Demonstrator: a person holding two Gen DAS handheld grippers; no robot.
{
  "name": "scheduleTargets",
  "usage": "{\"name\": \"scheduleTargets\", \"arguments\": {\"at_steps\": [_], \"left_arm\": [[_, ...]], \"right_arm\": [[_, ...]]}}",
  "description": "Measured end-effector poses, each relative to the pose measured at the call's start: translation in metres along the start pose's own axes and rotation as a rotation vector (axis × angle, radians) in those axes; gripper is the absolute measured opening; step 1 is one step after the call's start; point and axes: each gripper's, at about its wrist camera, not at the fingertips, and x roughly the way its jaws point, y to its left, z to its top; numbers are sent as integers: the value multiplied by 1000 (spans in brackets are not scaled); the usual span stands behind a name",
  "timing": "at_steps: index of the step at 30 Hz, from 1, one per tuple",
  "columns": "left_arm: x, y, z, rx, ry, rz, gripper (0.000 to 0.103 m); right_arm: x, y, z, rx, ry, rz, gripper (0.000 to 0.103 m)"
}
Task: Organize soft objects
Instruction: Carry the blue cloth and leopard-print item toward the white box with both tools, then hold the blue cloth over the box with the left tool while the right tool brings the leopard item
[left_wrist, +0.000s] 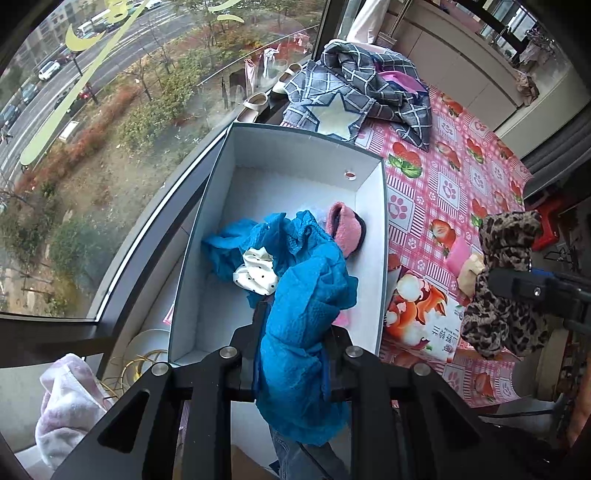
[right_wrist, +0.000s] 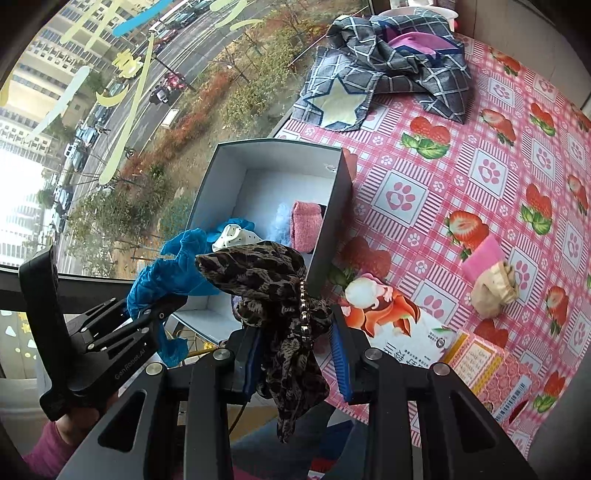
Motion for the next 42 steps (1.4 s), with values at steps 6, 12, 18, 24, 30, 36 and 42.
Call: {"name": "scheduleTargets", "arguments": {"at_steps": [6, 12, 18, 24, 30, 36, 42], "left_arm": [[5, 2, 3, -4, 7, 0, 25], [8, 2, 5, 1, 15, 0, 25], [9, 1, 7, 6, 16, -1, 25], [12, 0, 11, 15, 22, -5, 25], [14, 0, 12, 14, 25, -2, 25], [16, 0, 12, 18, 27, -3, 25], [18, 0, 13, 16, 30, -1, 25]], "right_arm": [[4, 5, 8, -16, 5, -3, 34], [8, 6, 12, -16, 14, 0, 34], [10, 5, 14, -13, 16, -2, 34], [10, 5, 17, -11, 17, -2, 34], [12, 3, 20, -9, 19, -2, 34], [14, 3, 24, -10, 20, -4, 34], [17, 3, 28, -11, 26, -3, 34]]}}
